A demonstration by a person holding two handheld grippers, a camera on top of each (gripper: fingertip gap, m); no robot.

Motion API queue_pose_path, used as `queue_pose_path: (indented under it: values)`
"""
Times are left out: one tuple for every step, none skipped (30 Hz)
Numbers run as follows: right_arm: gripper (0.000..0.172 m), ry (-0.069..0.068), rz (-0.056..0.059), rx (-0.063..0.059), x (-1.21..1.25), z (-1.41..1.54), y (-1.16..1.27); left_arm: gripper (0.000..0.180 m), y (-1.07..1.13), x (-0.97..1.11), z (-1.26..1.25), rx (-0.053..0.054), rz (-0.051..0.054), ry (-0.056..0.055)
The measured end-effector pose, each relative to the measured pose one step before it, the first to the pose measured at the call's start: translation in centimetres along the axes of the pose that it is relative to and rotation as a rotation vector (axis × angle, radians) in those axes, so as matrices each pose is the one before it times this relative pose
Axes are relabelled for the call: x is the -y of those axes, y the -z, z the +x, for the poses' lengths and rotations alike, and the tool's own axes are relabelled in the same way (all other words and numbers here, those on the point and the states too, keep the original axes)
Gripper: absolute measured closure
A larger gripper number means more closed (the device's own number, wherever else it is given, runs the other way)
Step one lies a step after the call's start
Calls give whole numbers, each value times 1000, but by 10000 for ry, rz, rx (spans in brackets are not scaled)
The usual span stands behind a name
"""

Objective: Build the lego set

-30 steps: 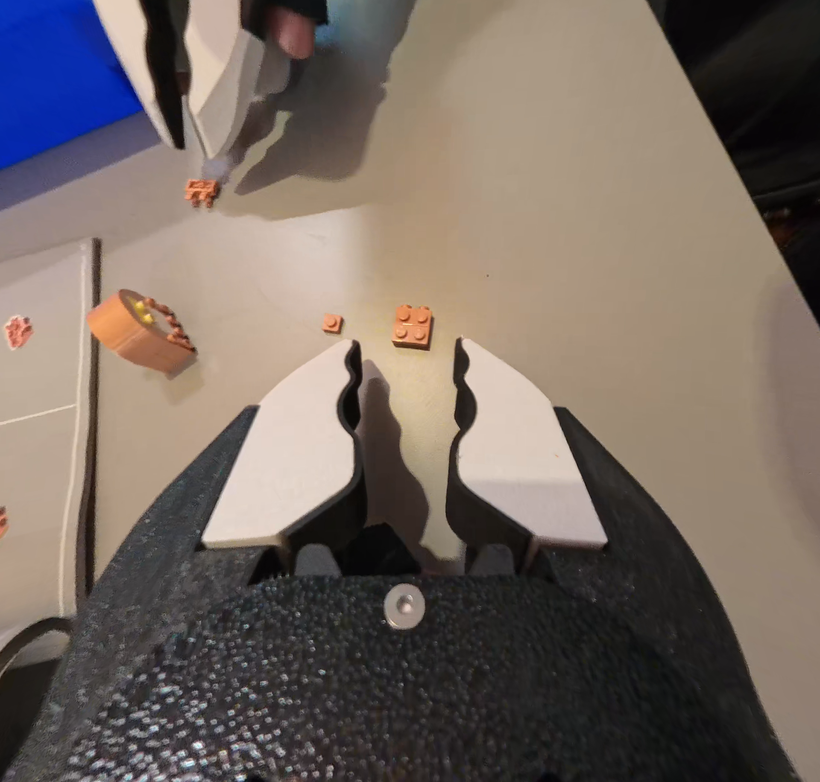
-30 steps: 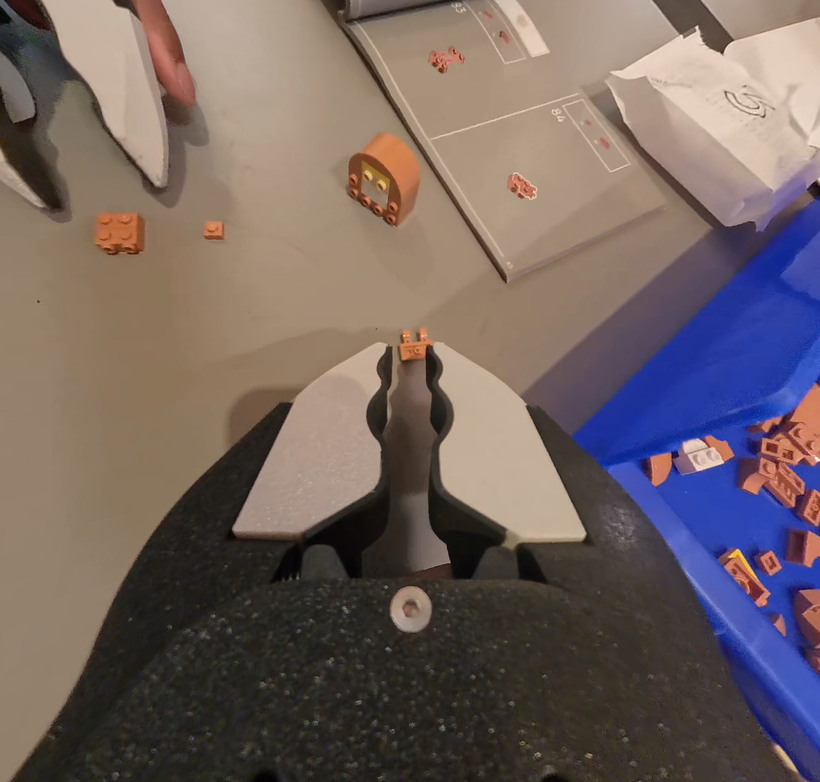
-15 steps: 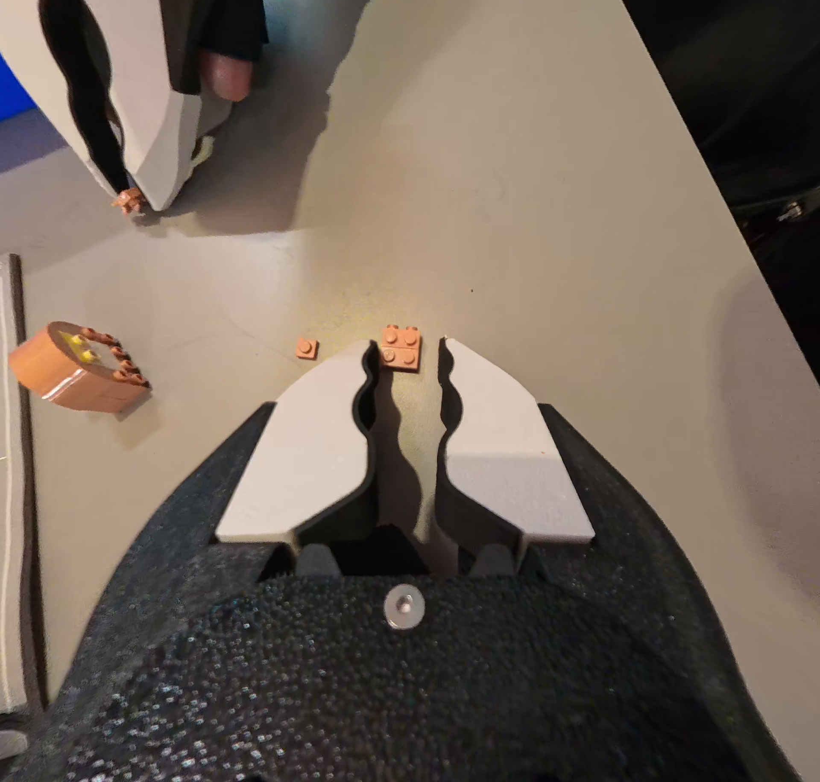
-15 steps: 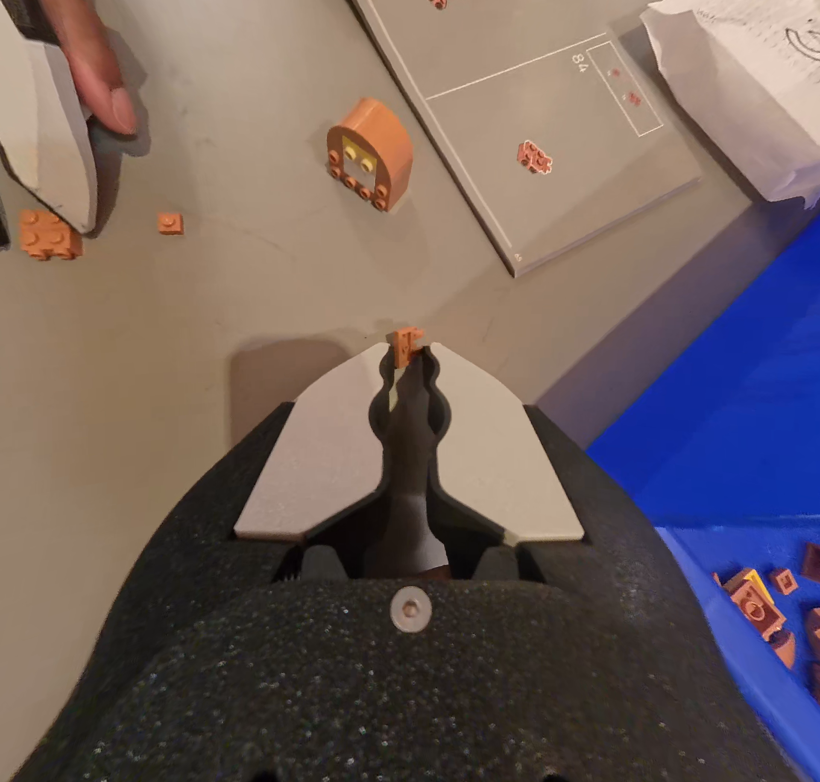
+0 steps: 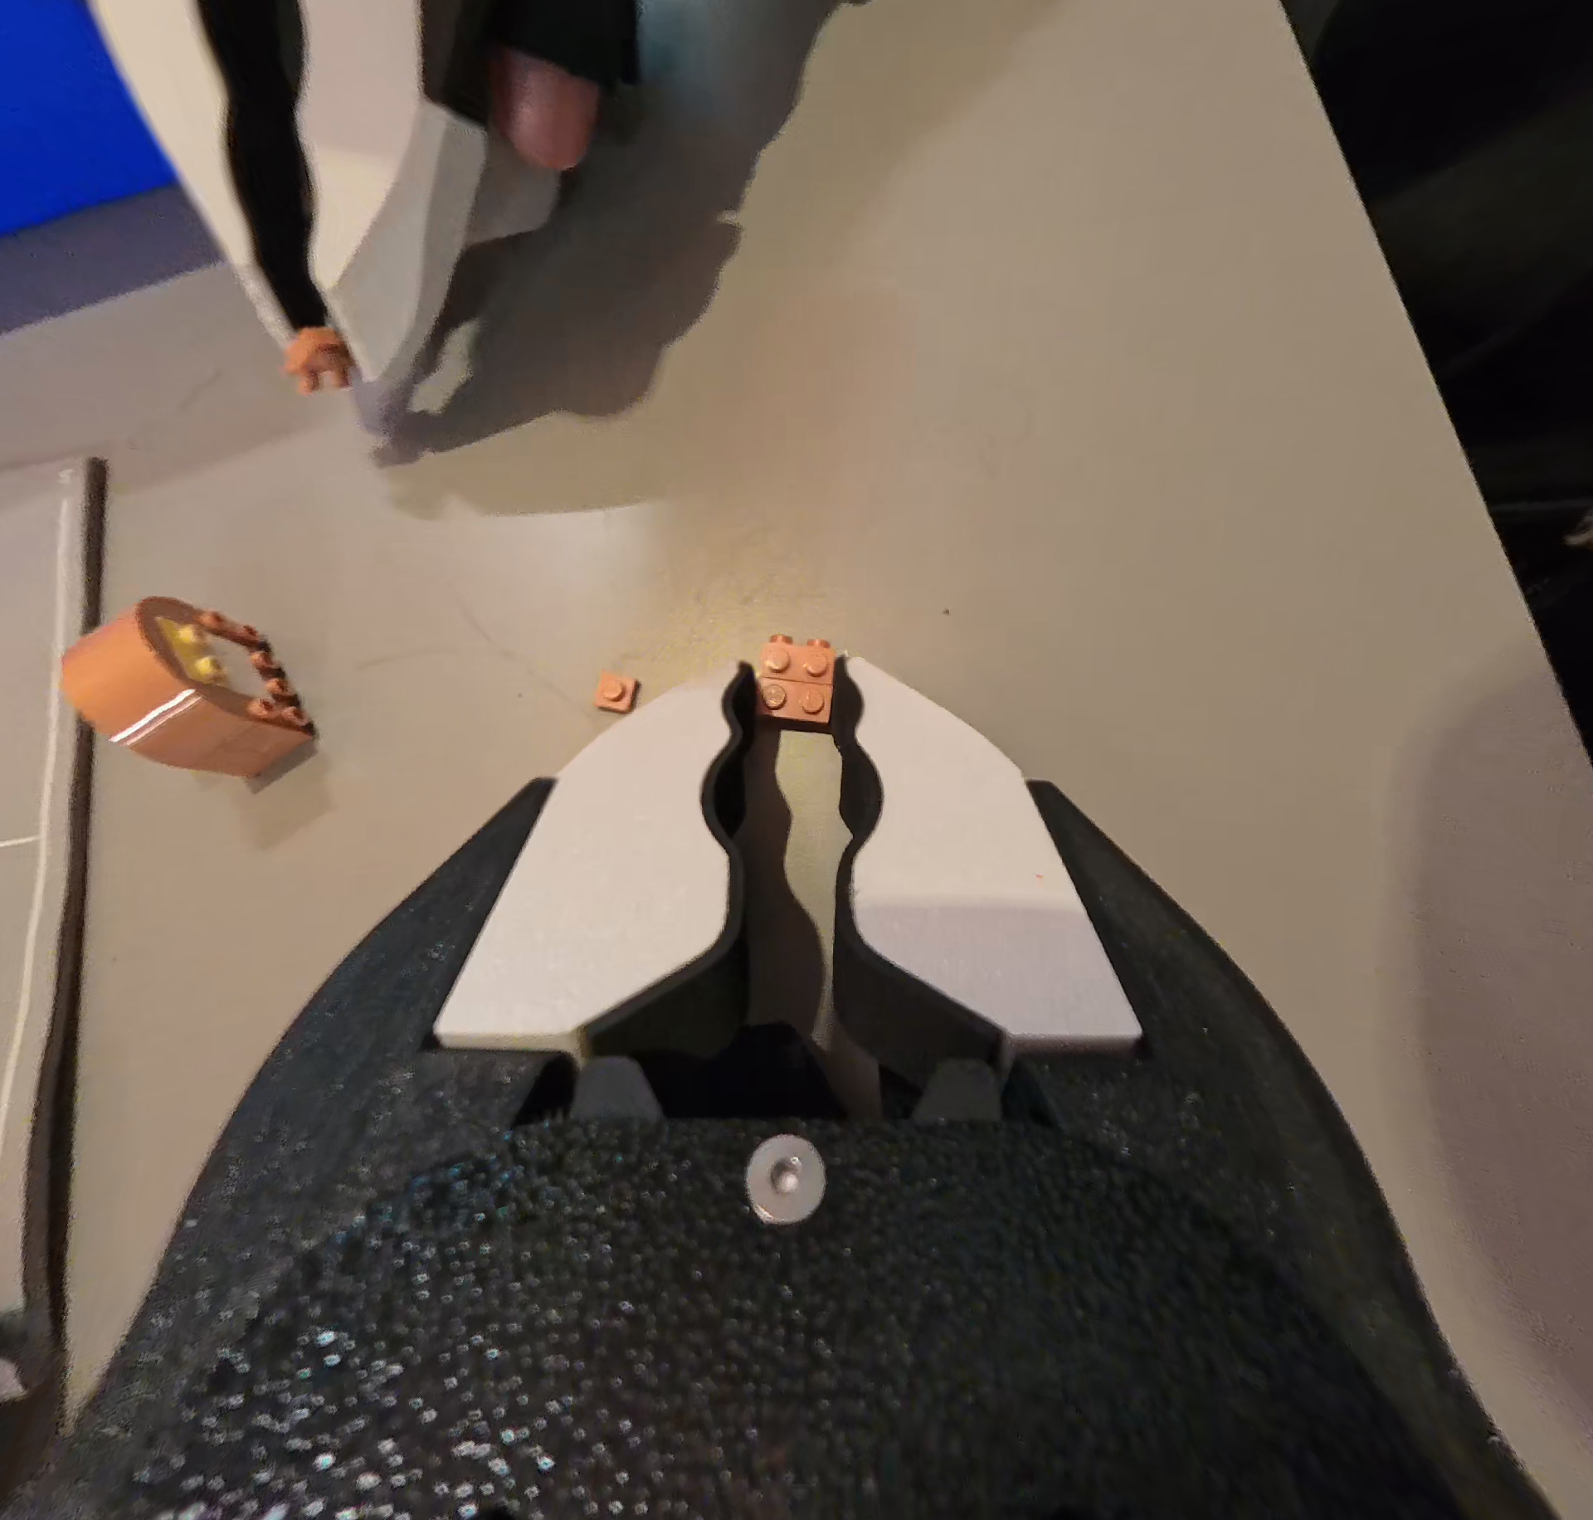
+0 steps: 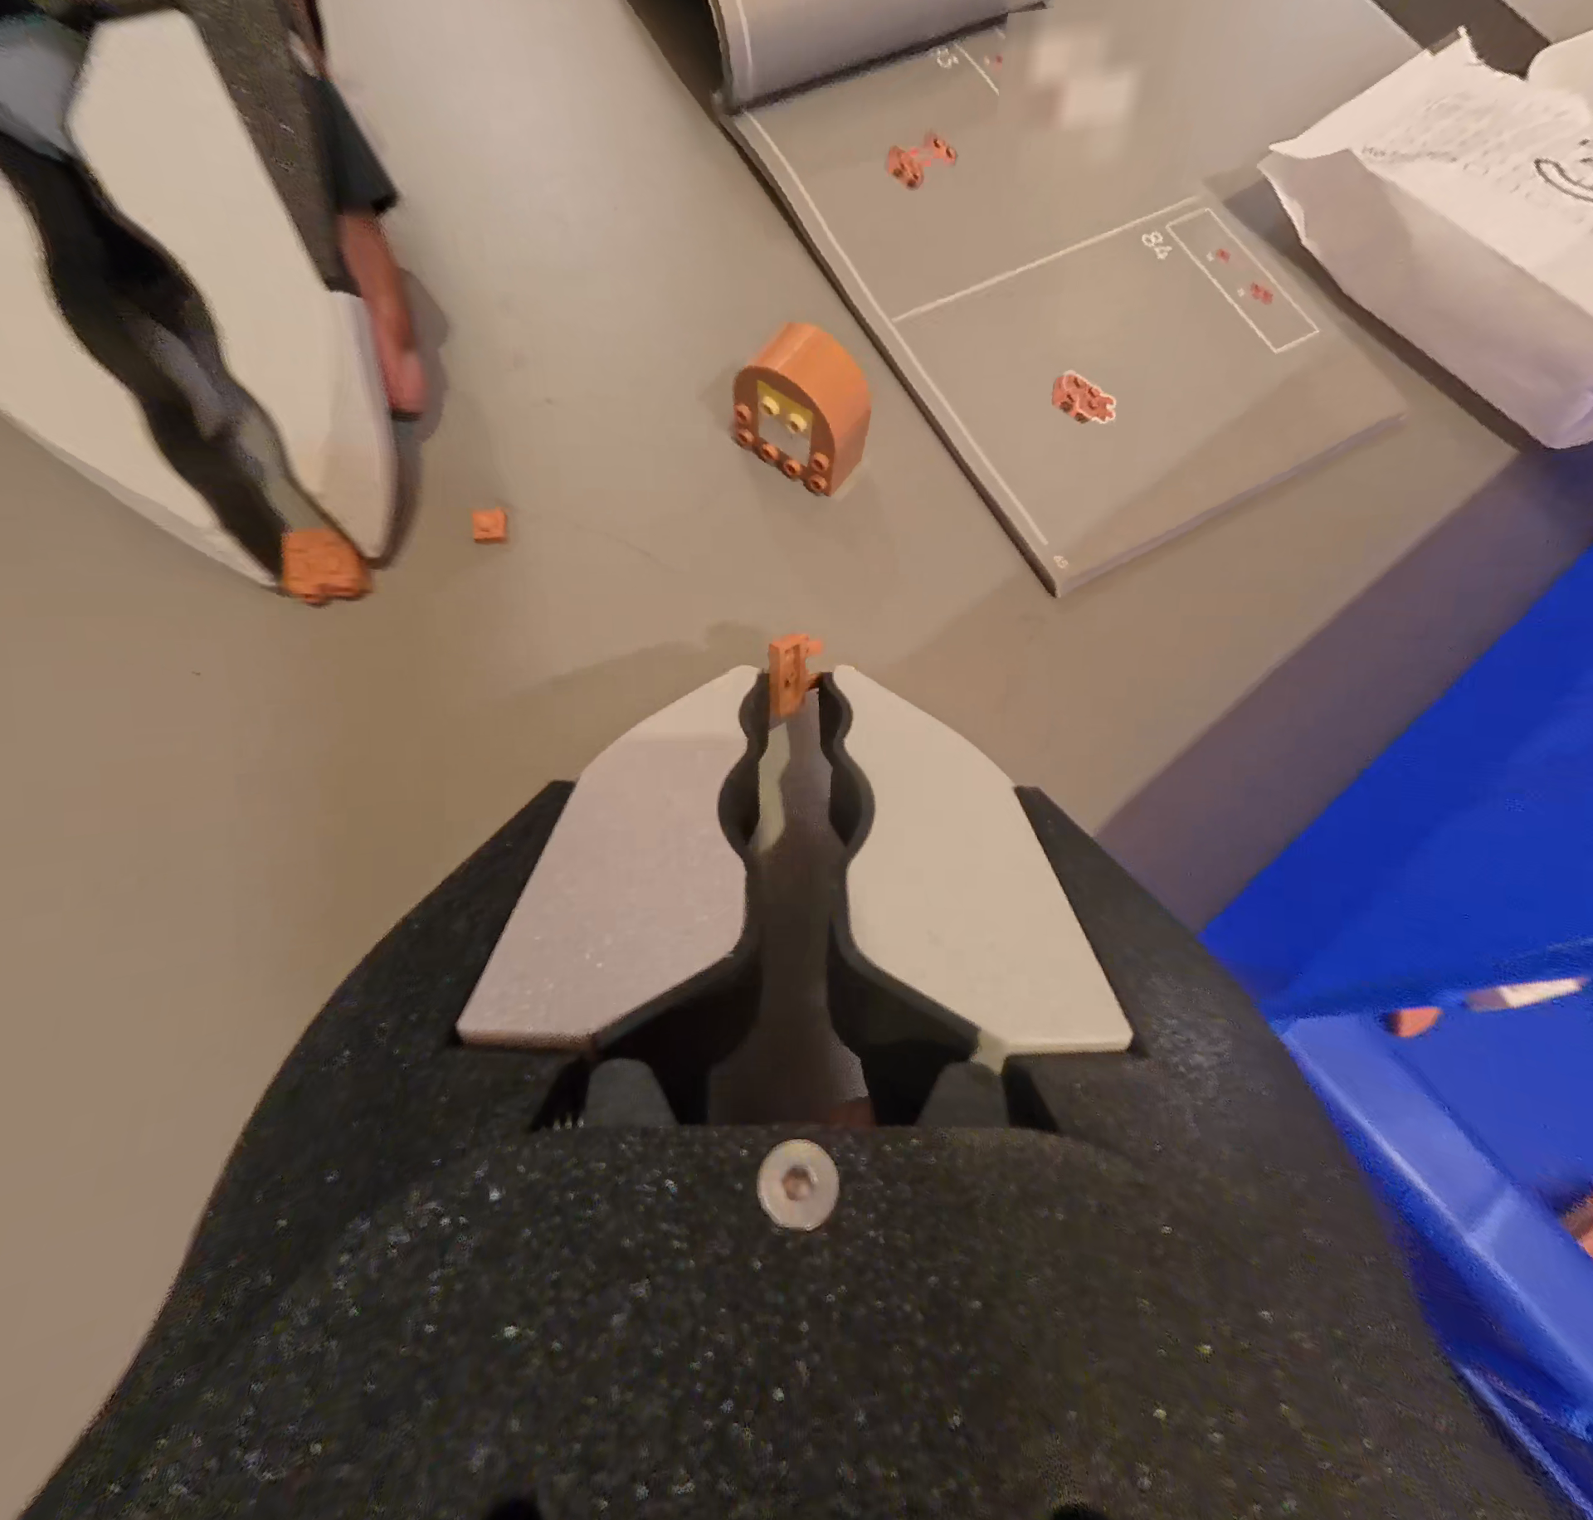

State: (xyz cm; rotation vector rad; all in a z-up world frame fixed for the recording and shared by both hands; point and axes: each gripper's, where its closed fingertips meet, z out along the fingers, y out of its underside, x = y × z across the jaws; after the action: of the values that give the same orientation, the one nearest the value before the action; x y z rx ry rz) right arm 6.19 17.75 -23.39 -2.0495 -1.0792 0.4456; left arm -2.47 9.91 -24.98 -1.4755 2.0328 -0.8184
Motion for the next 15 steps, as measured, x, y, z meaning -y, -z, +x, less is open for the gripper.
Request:
queue_pose_path:
  values:
    - [166, -107, 174, 167, 195, -302, 75, 164, 15, -4, -336, 234, 5, 138]
    - [166, -134, 114, 188, 135, -375, 22, 164, 32, -1, -326, 230, 13, 109]
    - [166, -138, 61, 239, 93, -488, -20, 164, 16, 6, -172, 147, 12, 48]
    - [166, -135, 68, 237, 116, -538, -47, 164, 17, 9, -57, 79, 8, -14]
    - [166, -123, 47, 224, 112, -554, -72, 164, 12, 17, 3, 57, 7, -38]
    - [166, -93, -35, 192, -6, -527, -128, 164, -2, 4, 36, 14, -8, -19]
    - [166, -31, -73, 106, -62, -401, -156, 164, -7, 2, 103, -35, -20, -8]
    - [166, 51, -42, 27, -22, -294, -124, 163, -3, 0, 55, 4, -18, -21]
    - [166, 48, -51, 40, -26, -304, -92, 163, 0, 3, 40, 29, -16, -42]
    - [166, 10, -3, 131, 41, -403, -43, 161, 9, -7, 43, 21, -19, -54]
    - [167, -27, 73, 123, 122, -341, -14, 157, 17, -1, 18, 38, -19, -44]
    - [167, -73, 87, 112, 131, -287, 0, 155, 38, 33, 27, 19, 6, -28]
    - [167, -109, 100, 111, 135, -228, 7, 152, 81, 102, 23, 4, 61, 1]
    - [167, -120, 105, 106, 128, -171, 21, 149, 111, 166, 21, -11, 106, 35]
    - [167, -165, 143, 174, 169, -233, 45, 148, 169, 212, 36, -31, 135, 40]
